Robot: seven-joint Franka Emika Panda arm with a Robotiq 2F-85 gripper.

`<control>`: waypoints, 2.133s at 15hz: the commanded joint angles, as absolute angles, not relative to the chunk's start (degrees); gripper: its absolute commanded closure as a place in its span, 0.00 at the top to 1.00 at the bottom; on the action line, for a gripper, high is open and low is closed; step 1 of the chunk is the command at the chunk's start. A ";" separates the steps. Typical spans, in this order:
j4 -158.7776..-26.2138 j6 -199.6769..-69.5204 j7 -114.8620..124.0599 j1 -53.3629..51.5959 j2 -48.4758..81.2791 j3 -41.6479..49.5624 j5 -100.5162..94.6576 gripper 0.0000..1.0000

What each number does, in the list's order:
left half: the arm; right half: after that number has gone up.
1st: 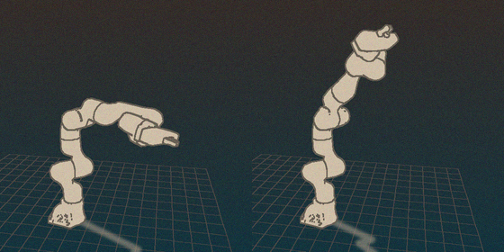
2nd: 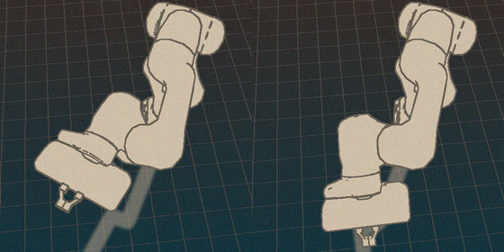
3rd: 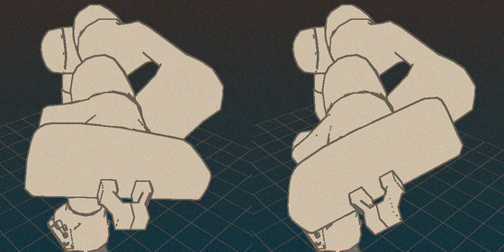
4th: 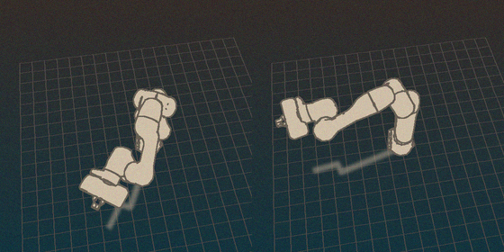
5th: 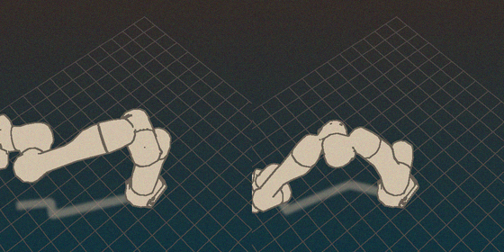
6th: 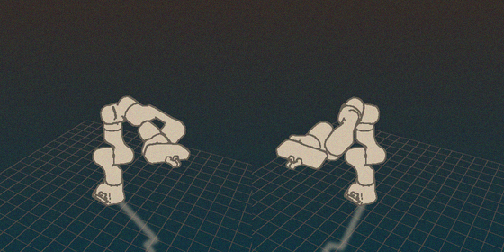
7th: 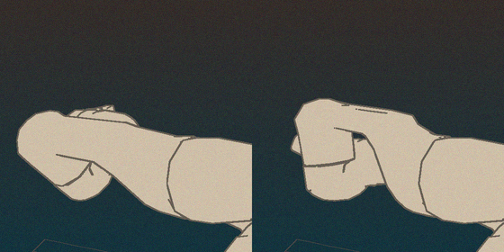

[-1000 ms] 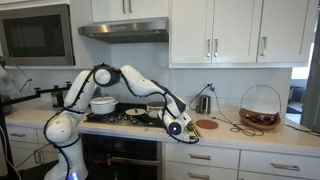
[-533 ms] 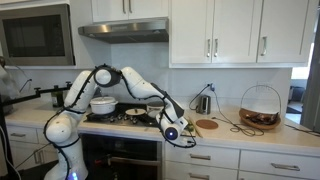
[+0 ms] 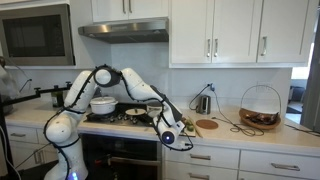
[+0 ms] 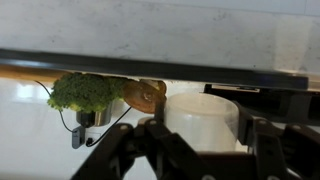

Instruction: Pour the contents in the small clear cup into the pot

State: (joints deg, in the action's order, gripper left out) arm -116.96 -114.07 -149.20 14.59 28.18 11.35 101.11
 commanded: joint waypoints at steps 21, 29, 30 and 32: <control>-119.44 -113.21 -147.88 13.05 15.62 12.42 100.69 1.00; -117.32 -113.49 -148.08 13.20 16.18 12.40 101.09 1.00; -117.32 -113.49 -148.08 13.20 16.44 12.40 101.09 1.00; -117.31 -113.49 -148.08 13.20 16.57 12.40 101.09 1.00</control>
State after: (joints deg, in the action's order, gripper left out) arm -117.39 -113.65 -148.19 13.62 16.52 11.88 101.10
